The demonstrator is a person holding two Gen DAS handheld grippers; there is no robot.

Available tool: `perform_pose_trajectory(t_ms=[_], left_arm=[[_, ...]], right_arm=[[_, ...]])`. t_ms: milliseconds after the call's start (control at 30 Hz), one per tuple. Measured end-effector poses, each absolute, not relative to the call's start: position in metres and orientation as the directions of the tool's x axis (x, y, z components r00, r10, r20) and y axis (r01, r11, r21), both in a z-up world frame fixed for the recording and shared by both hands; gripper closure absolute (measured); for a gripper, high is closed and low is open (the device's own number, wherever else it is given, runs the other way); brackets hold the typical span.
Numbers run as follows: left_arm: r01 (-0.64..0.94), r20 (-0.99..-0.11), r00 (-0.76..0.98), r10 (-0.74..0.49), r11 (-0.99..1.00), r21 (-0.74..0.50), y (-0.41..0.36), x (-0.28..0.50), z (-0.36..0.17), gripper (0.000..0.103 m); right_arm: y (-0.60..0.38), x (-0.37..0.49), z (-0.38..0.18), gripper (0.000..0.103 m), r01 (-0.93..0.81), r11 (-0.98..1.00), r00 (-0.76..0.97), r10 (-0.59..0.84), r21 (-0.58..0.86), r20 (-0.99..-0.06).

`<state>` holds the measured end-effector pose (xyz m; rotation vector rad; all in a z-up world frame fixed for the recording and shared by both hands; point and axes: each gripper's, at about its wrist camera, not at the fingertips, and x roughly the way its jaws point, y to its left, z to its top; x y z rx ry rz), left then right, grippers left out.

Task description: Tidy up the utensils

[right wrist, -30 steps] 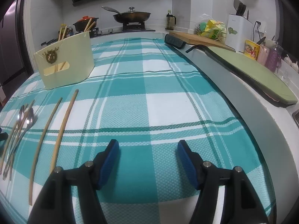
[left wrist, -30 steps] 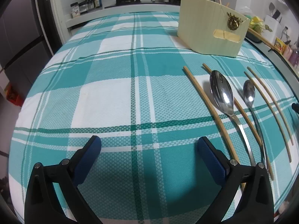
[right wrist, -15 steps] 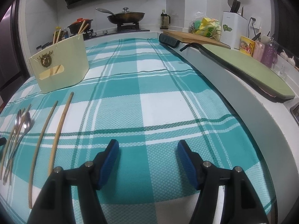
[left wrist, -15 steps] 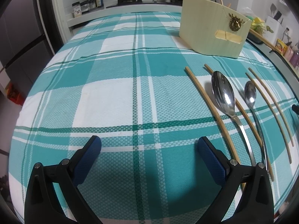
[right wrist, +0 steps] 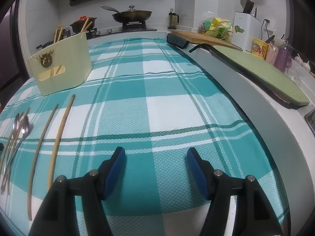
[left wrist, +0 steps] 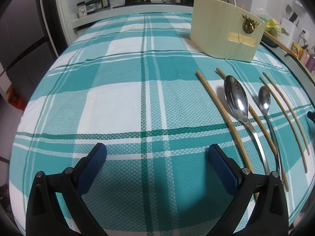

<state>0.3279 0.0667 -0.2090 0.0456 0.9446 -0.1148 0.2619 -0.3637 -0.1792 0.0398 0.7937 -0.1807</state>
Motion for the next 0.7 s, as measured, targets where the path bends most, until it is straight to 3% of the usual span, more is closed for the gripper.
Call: perform_pose_trajectory(t_ms=[700], left_arm=[[0.112, -0.810, 0.581, -0.073, 0.994, -0.009, 0.0674, 0.3283, -0.2093, 0.000]], right_arm=[[-0.3606, 0.2659, -0.1822, 0.036, 0.173, 0.983, 0.655, -0.164, -0.065, -0.738]])
